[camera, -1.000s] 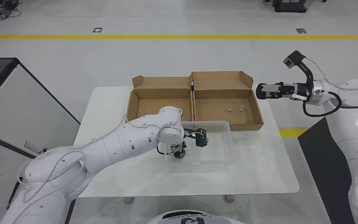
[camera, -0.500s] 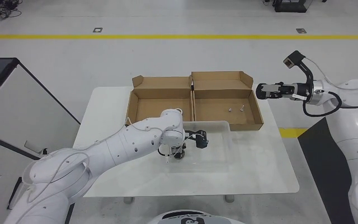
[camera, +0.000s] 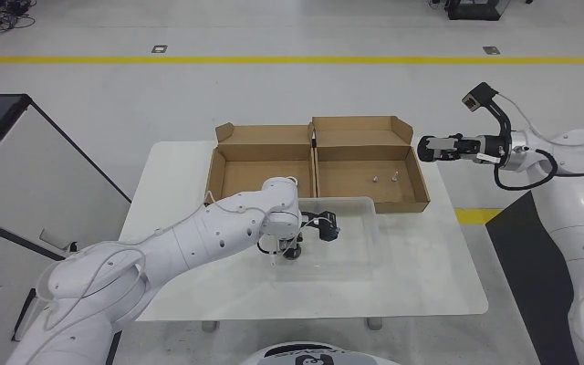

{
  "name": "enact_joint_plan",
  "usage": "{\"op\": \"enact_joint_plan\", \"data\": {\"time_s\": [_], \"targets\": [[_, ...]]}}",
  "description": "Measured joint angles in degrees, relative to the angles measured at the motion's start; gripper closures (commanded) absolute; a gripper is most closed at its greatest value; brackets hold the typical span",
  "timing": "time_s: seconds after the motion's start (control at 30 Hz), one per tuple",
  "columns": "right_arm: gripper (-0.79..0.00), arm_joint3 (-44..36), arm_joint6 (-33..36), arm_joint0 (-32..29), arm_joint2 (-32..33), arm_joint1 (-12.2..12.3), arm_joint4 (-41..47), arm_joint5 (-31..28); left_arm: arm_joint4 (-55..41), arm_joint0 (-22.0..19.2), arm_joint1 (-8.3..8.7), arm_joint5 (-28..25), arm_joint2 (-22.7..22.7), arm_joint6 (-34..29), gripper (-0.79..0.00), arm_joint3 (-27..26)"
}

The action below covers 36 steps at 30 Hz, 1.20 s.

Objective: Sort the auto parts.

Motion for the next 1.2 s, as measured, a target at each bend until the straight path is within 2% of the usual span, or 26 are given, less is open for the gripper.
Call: {"op": "enact_joint_plan", "data": {"time_s": [0.4, 0.8, 0.87, 0.9, 0.93, 0.97, 1.2], "targets": [[-0.785, 0.0, 0.0, 0.0, 0.0, 0.0, 0.0, 0.0, 0.5, 0.2, 0.49, 0.1, 0.0, -0.1, -0.271, -0.3], [-0.785, 0.0, 0.0, 0.0, 0.0, 0.0, 0.0, 0.0, 1.1, 0.8, -0.11, -0.4, 0.0, 0.4, -0.262, 0.9], [-0.785, 0.0, 0.0, 0.0, 0.0, 0.0, 0.0, 0.0, 1.2, 0.9, -0.26, -0.4, 0.0, 0.4, -0.237, 1.2], [-0.785, 0.0, 0.0, 0.0, 0.0, 0.0, 0.0, 0.0, 1.2, 0.9, -0.33, -0.4, 0.0, 0.4, -0.197, 1.3], [-0.785, 0.0, 0.0, 0.0, 0.0, 0.0, 0.0, 0.0, 1.2, 0.9, -0.39, -0.4, 0.0, 0.4, -0.077, 1.4], [-0.785, 0.0, 0.0, 0.0, 0.0, 0.0, 0.0, 0.0, 1.1, 0.9, -0.47, -0.3, 0.0, 0.4, 0.000, 1.5], [-0.785, 0.0, 0.0, 0.0, 0.0, 0.0, 0.0, 0.0, -0.4, 0.0, -0.74, -0.3, 0.0, 0.3, 0.000, 1.8]]}}
